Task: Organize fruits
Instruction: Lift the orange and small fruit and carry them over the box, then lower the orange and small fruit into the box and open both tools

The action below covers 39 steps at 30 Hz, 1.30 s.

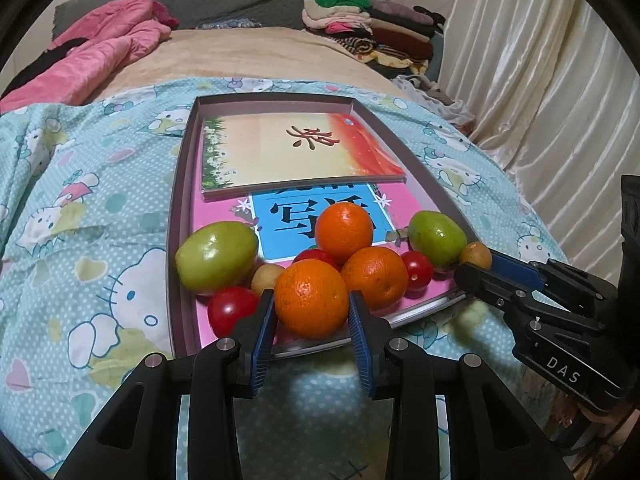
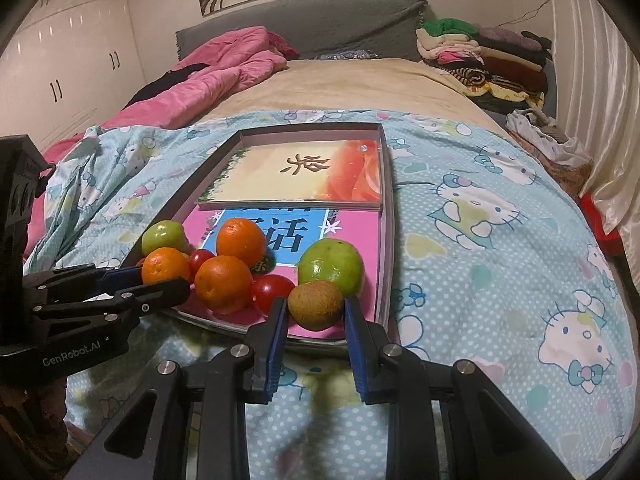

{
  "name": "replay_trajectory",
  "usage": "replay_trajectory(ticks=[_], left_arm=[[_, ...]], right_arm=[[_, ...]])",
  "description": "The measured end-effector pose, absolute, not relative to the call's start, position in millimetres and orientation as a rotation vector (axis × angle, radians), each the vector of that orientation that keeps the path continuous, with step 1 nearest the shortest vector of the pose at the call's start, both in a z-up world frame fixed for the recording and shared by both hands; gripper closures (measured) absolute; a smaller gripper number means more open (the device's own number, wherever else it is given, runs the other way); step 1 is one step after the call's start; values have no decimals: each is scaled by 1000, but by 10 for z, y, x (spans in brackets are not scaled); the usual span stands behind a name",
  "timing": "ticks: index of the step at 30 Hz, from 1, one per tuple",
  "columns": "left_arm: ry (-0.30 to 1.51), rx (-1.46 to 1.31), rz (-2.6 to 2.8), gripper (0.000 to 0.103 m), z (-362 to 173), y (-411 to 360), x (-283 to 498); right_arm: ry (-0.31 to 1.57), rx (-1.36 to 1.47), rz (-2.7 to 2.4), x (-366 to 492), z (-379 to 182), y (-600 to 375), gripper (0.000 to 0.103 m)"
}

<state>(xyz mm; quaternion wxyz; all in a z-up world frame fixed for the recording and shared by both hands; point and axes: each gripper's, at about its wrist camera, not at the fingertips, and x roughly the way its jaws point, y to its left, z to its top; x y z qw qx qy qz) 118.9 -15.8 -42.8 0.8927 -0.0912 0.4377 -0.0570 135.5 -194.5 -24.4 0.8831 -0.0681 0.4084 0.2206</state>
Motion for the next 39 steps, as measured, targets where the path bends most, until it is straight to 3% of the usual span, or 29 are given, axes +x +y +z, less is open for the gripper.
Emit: replay_trajectory(ticks=[20, 30, 39], left_arm=[[912, -195, -122, 66, -439, -156, 1202], [913, -196, -121, 66, -437, -154, 1203], [914, -197, -122, 66, -435, -150, 1203]], right_arm=[[849, -142, 453, 1357, -243, -1940, 73], [832, -131, 435, 1363, -210, -1995, 65], [803, -127, 414, 1346, -151, -2014, 46]])
